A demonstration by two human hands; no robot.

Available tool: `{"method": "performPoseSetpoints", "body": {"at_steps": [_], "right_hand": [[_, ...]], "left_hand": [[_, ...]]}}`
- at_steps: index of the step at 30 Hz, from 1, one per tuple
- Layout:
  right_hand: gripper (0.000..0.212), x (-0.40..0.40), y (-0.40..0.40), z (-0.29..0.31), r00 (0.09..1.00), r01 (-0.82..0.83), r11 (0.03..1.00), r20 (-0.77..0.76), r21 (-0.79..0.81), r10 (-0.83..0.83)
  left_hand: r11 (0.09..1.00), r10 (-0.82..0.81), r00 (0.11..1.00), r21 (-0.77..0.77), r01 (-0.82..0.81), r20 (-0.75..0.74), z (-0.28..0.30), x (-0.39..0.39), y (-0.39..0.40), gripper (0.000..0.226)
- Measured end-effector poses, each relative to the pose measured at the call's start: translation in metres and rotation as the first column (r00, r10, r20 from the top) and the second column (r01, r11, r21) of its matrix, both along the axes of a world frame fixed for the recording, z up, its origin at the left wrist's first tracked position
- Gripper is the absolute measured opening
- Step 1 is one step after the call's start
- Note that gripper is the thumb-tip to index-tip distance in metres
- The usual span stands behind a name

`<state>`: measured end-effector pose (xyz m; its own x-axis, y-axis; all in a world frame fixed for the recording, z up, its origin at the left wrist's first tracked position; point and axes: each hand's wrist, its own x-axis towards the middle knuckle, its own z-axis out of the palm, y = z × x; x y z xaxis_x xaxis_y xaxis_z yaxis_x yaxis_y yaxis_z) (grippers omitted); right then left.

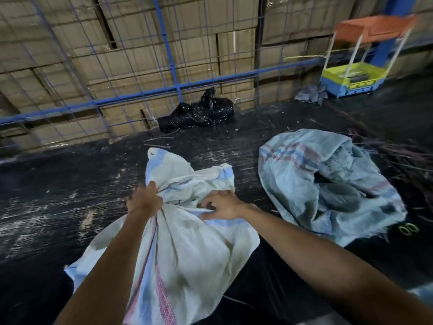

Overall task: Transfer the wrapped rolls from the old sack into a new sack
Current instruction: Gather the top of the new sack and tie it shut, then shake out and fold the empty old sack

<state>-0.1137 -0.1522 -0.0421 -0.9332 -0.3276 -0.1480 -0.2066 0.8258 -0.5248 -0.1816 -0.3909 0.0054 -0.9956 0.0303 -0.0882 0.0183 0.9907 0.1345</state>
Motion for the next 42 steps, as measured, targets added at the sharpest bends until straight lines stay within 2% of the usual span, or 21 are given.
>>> {"method": "performPoseSetpoints", "body": {"at_steps": [3, 5, 8, 12, 15, 17, 19, 21, 23, 25, 29, 32, 33, 34, 35, 36, 38, 39, 40, 41, 42], "right_hand": [[0.018, 0.001, 0.037, -0.001, 0.995, 0.09, 0.952, -0.017, -0.292, -0.1], [0.009, 0.006, 0.069, -0.008, 0.975, 0.191, 0.926, -0.05, -0.325, -0.218], [0.01, 0.016, 0.131, -0.022, 0.922, 0.334, 0.887, -0.084, -0.319, -0.377], [0.012, 0.029, 0.232, -0.047, 0.761, 0.585, 0.779, -0.18, -0.225, -0.623], [0.011, 0.044, 0.307, -0.054, 0.641, 0.732, 0.669, -0.204, -0.127, -0.74], [0.019, 0.054, 0.361, -0.062, 0.573, 0.811, 0.585, -0.201, -0.004, -0.795], [0.033, 0.063, 0.409, -0.074, 0.458, 0.889, 0.454, -0.18, 0.063, -0.871], [0.056, 0.067, 0.451, -0.091, 0.362, 0.927, 0.358, -0.018, 0.115, -0.932], [0.085, 0.07, 0.473, -0.109, 0.319, 0.921, 0.353, 0.201, 0.164, -0.926], [0.099, 0.069, 0.48, -0.119, 0.377, 0.9, 0.425, 0.309, 0.102, -0.873], [0.055, 0.048, 0.466, -0.106, 0.626, 0.773, 0.633, 0.205, -0.037, -0.753], [0.057, 0.026, 0.447, -0.083, 0.699, 0.714, 0.644, 0.222, -0.275, -0.68], [0.056, 0.019, 0.443, -0.075, 0.712, 0.691, 0.633, 0.174, -0.348, -0.681], [0.053, 0.015, 0.44, -0.067, 0.717, 0.674, 0.622, 0.151, -0.398, -0.681], [0.052, 0.012, 0.438, -0.058, 0.726, 0.657, 0.59, 0.182, -0.469, -0.663], [0.051, 0.01, 0.436, -0.047, 0.744, 0.64, 0.52, 0.287, -0.566, -0.603], [0.046, 0.007, 0.439, -0.03, 0.776, 0.616, 0.253, 0.517, -0.746, -0.361], [0.044, 0.006, 0.443, -0.024, 0.761, 0.632, 0.118, 0.585, -0.766, -0.279], [0.042, 0.006, 0.449, -0.018, 0.734, 0.654, 0.029, 0.625, -0.756, -0.265], [0.033, 0.005, 0.456, -0.014, 0.706, 0.672, -0.035, 0.655, -0.739, -0.272], [0.022, 0.003, 0.463, -0.009, 0.676, 0.693, -0.052, 0.673, -0.719, -0.3]], "left_hand": [[0.995, 0.054, 0.947, 0.101, -0.023, -0.316, 0.008, 0.011, 0.034, 0.041], [0.998, 0.003, 0.934, 0.056, 0.018, -0.357, 0.012, 0.013, 0.061, 0.039], [0.998, 0.016, 0.98, -0.051, -0.027, -0.198, 0.015, 0.007, 0.1, 0.043], [0.962, 0.059, 0.996, -0.263, -0.075, -0.07, 0.021, -0.008, 0.151, 0.06], [0.913, 0.024, 1.0, -0.408, -0.024, -0.006, 0.023, -0.016, 0.202, 0.044], [0.89, 0.015, 1.0, -0.456, -0.015, -0.002, 0.024, -0.021, 0.24, 0.037], [0.889, 0.03, 0.999, -0.456, -0.037, -0.023, 0.021, -0.024, 0.267, 0.037], [0.893, 0.044, 0.996, -0.443, -0.075, -0.08, 0.013, -0.029, 0.288, 0.037], [0.923, 0.044, 0.992, -0.374, -0.086, -0.119, 0.001, -0.028, 0.301, 0.047], [0.933, 0.047, 0.996, -0.351, -0.073, -0.081, -0.019, -0.018, 0.325, 0.055], [0.94, 0.125, 0.984, -0.332, -0.076, 0.127, -0.067, -0.001, 0.375, 0.063], [0.96, 0.004, 0.98, -0.274, 0.052, 0.199, -0.085, 0.02, 0.414, 0.065], [0.973, -0.073, 0.977, -0.2, 0.113, 0.199, -0.084, 0.027, 0.428, 0.066], [0.984, -0.158, 0.967, -0.046, 0.17, 0.199, -0.083, 0.034, 0.445, 0.068], [0.962, -0.243, 0.946, 0.176, 0.207, 0.217, -0.077, 0.041, 0.46, 0.07], [0.906, -0.314, 0.921, 0.362, 0.217, 0.232, -0.075, 0.043, 0.473, 0.073], [0.789, -0.373, 0.894, 0.591, 0.164, 0.249, -0.06, 0.048, 0.492, 0.08], [0.749, -0.384, 0.89, 0.647, 0.146, 0.244, -0.055, 0.046, 0.497, 0.076], [0.732, -0.377, 0.902, 0.665, 0.153, 0.208, -0.05, 0.042, 0.499, 0.064], [0.725, -0.349, 0.925, 0.669, 0.165, 0.15, -0.045, 0.037, 0.499, 0.048], [0.726, -0.299, 0.951, 0.665, 0.173, 0.08, -0.04, 0.028, 0.497, 0.035]]}}
